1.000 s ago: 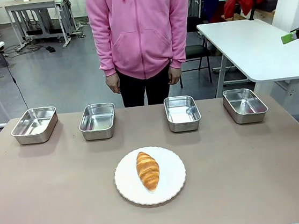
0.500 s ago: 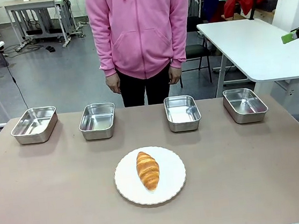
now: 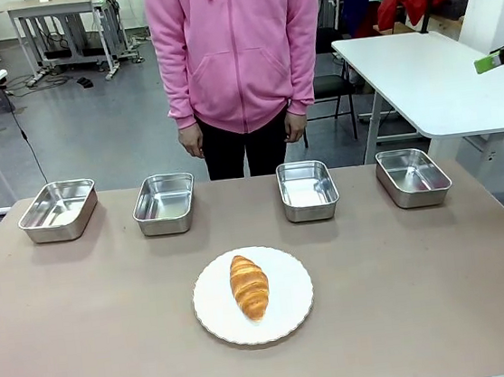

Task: Place the bread in the container.
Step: Place the Butter Roll into the Airtight Container indicated by the human.

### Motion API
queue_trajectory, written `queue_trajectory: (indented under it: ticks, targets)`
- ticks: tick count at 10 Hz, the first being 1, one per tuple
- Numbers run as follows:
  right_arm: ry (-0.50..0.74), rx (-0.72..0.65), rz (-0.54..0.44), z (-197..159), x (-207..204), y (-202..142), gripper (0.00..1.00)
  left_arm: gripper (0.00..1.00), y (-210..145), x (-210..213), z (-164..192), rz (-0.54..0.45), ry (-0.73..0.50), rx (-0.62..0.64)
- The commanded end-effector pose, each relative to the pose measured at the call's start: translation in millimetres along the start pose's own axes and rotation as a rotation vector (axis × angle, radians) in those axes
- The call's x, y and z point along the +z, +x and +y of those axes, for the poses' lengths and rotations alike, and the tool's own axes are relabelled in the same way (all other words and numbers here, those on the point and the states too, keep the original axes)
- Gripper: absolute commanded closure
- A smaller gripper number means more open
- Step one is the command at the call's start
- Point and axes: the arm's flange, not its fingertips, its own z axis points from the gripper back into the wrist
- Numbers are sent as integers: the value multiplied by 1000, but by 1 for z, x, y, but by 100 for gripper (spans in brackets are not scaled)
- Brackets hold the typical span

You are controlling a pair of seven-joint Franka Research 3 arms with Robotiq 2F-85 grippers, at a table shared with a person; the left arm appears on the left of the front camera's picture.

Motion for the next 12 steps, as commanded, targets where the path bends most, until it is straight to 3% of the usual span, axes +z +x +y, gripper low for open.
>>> queue_trajectory:
  ticks: [1,12]
  targets:
    - [2,4,-5,1,0,0,0,0,1,2,-1,-3,-2,-10]
    - [2,4,-5,1,0,0,0,0,1,2,-1,-3,-2,-10]
